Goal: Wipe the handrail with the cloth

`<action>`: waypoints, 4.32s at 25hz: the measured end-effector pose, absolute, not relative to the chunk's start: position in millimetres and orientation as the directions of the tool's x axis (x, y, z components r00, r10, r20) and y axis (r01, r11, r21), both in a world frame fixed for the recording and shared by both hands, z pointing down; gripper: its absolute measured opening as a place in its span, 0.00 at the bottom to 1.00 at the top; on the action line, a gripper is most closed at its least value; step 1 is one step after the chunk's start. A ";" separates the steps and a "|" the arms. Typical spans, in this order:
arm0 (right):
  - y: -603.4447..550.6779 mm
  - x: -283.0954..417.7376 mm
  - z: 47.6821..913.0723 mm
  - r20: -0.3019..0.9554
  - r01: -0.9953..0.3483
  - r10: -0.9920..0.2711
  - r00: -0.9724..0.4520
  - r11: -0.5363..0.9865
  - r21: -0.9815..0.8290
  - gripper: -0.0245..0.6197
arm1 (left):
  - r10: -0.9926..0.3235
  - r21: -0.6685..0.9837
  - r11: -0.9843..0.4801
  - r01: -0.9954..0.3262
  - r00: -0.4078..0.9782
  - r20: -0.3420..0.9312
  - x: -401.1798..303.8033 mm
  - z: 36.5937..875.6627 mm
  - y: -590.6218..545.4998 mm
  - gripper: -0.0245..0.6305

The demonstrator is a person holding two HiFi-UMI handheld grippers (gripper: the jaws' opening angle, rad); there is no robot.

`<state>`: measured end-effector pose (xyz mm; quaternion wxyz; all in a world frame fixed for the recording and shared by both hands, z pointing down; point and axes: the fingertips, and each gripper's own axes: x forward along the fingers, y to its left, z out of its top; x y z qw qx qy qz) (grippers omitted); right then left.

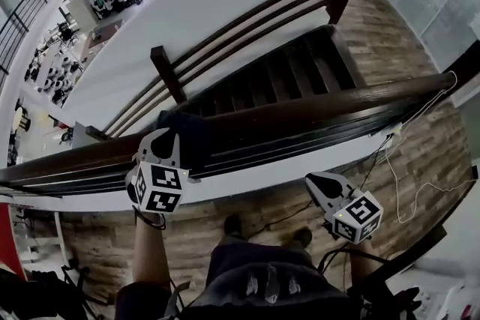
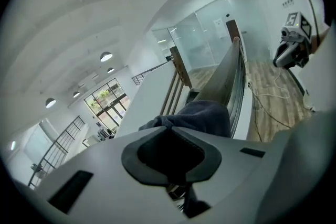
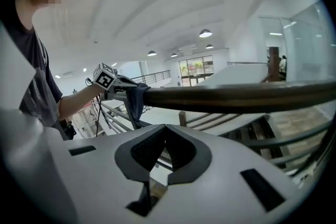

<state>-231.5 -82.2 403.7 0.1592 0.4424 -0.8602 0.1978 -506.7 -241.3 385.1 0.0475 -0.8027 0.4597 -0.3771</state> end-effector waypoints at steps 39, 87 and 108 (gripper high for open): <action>13.4 413.5 486.8 0.357 -0.850 -0.857 -0.371 0.158 -0.503 0.04 | -0.652 -0.616 -0.741 -0.267 0.503 0.567 330.9 397.5 -281.7 0.08; 72.7 542.8 549.9 0.398 -0.799 -0.865 -0.306 0.006 -0.601 0.04 | -0.459 -0.672 -0.732 -0.111 0.809 0.367 598.1 426.9 -145.0 0.11; 77.6 490.6 648.0 0.567 -0.761 -0.715 -0.409 -0.075 -0.644 0.04 | -0.543 -0.623 -0.757 -0.197 0.719 0.433 636.3 600.8 -247.5 0.10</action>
